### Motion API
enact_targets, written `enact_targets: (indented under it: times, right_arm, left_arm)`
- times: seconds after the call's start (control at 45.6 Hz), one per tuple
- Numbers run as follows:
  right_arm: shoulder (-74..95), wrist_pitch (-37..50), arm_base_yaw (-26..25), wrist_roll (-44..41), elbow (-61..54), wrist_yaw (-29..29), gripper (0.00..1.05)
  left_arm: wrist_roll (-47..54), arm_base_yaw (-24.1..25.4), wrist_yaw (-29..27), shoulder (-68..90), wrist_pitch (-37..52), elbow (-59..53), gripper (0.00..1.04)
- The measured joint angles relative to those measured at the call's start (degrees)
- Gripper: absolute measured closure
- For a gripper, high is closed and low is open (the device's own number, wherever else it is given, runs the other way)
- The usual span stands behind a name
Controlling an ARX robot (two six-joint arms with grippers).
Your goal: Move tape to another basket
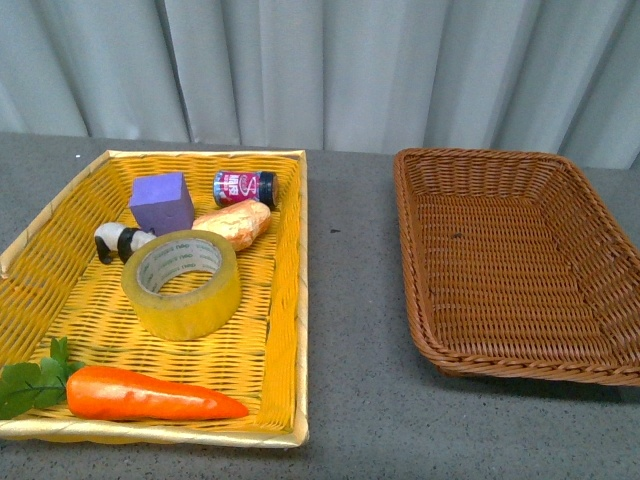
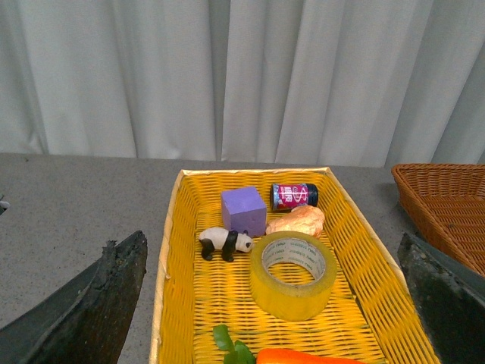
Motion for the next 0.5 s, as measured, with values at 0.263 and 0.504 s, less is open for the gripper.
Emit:
enact_targets:
  times: [0.263,0.504]
  right_arm:
    - [0.0,0.0,0.0,0.0,0.0,0.0,0.09]
    - [0.0,0.0,0.0,0.0,0.0,0.0,0.09]
  left_arm:
    - [0.0,0.0,0.0,0.0,0.0,0.0,0.07]
    - [0.0,0.0,0.0,0.0,0.0,0.0,0.07]
